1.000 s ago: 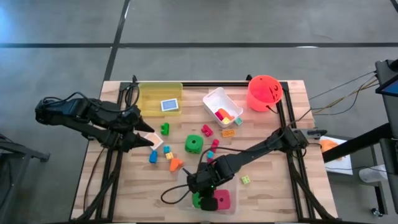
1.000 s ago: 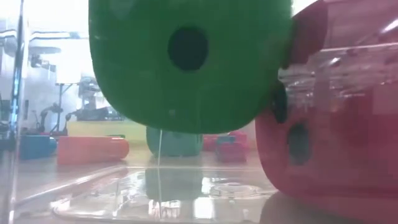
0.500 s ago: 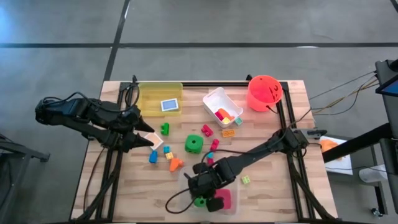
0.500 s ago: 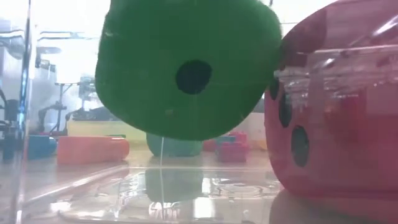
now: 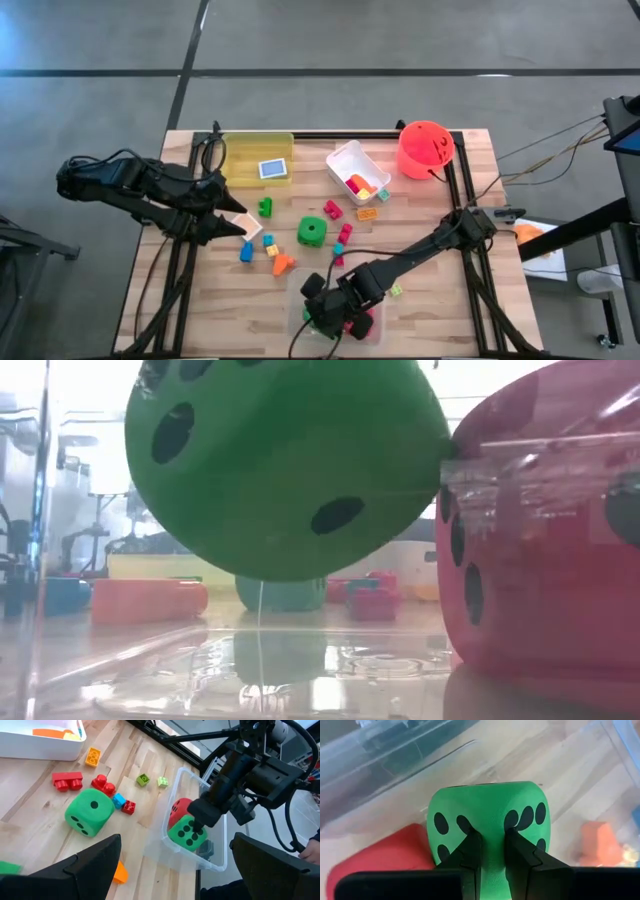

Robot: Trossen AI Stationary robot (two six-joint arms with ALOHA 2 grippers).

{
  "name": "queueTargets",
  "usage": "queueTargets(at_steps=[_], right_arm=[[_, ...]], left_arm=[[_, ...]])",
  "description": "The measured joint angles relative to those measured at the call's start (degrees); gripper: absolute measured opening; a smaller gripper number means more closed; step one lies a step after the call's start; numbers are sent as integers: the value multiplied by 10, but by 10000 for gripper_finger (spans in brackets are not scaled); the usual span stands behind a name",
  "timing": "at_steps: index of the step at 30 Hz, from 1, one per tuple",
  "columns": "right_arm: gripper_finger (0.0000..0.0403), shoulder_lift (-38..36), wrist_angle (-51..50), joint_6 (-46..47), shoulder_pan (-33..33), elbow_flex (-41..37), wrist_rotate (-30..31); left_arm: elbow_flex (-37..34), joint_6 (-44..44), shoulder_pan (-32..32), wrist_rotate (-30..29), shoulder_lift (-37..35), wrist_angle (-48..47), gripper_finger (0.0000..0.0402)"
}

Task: Pick & Place Toys
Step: Put the green dice into the transparent bin

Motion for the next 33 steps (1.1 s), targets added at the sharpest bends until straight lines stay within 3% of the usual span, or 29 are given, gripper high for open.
queueTargets(at_steps=[22,33], right_arm=[[44,5,40,-115,8,-44,16],[42,4,63,-118,12,-73,30]], left_arm=[[0,0,0,-7,0,-3,369],[0,0,0,-9,0,-3,369]])
